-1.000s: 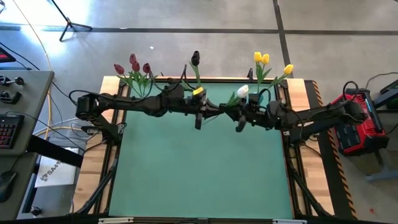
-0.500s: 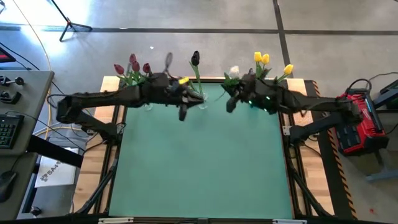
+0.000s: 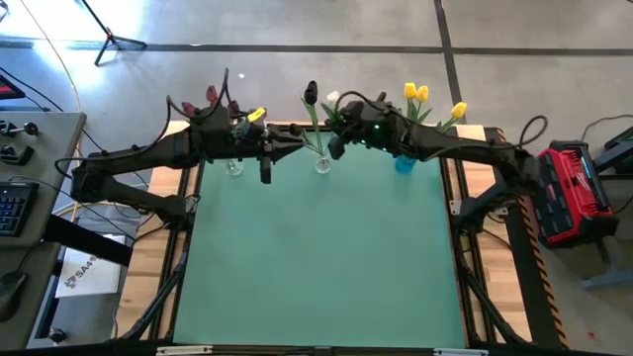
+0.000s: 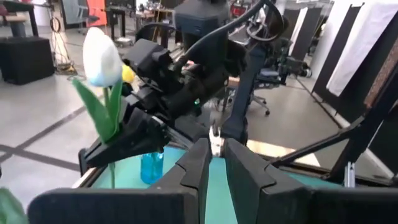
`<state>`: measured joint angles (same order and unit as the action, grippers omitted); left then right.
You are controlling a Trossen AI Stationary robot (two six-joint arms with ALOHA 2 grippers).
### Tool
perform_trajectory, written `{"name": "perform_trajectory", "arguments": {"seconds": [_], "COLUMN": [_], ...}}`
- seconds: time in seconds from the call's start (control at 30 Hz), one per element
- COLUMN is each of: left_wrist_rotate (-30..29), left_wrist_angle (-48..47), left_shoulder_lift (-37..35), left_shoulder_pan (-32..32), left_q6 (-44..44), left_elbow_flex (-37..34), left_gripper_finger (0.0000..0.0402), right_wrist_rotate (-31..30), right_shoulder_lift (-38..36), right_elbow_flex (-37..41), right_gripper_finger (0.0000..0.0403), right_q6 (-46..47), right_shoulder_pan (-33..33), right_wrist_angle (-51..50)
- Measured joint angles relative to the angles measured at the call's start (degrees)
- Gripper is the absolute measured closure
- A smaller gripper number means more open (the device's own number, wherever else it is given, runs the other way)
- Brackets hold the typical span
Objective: Sort flowers into vase by color
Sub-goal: Put the white tulip into the right transparent vase, then return to Home Position
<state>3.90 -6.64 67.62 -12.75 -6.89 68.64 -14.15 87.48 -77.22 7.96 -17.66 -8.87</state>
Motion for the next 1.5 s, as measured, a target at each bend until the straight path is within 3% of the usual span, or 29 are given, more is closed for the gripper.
{"name": "perform_trajectory", "arguments": {"seconds": [0.3, 0.43, 0.57, 0.8, 0.9, 1.1, 1.23, 1.37, 1.5], "left_wrist_rotate": [-0.32, -3.88, -5.99, -6.0, -5.81, -5.89, -5.85, -2.42, -0.3], "left_wrist_angle": [-3.1, -3.0, -2.65, -2.58, -3.02, -4.62, -5.22, -6.27, -6.25], "left_shoulder_lift": [-0.03, -0.03, -0.03, -0.03, -0.21, -2.05, -3.22, -3.34, -3.35], "left_shoulder_pan": [0.0, 0.02, -0.53, -2.04, -2.49, -4.64, -7.67, -10.18, -10.93], "left_q6": [1.95, 3.05, 3.6, 4.11, 3.97, 3.86, 2.15, 0.96, -0.01], "left_elbow_flex": [0.0, 0.0, 0.0, 0.0, 0.0, 0.02, 0.07, 0.07, 0.07], "left_gripper_finger": [0.0359, 0.0359, 0.0359, 0.0359, 0.0359, 0.0359, 0.0359, 0.0359, 0.0359], "right_wrist_rotate": [1.33, 1.68, 1.74, 0.19, -0.18, 0.03, -2.96, -5.46, -6.89], "right_shoulder_lift": [2.2, 2.88, 2.89, 2.92, 2.62, 0.24, -1.64, -4.67, -9.94], "right_elbow_flex": [-0.08, -0.06, -0.06, -0.97, -3.68, -13.19, -16.43, -12.45, -4.19], "right_gripper_finger": [0.0402, 0.038, 0.0315, 0.0161, 0.0125, 0.0113, 0.0112, 0.0112, 0.0127], "right_q6": [-0.38, 1.67, 2.14, 6.16, 7.06, 7.96, 11.07, 12.31, 14.38], "right_shoulder_pan": [-1.17, -1.18, -1.42, -2.23, -2.32, -0.24, 0.84, 2.71, 5.37], "right_wrist_angle": [0.86, -0.2, -1.65, -2.53, -5.11, -18.07, -28.01, -30.05, -23.44]}}
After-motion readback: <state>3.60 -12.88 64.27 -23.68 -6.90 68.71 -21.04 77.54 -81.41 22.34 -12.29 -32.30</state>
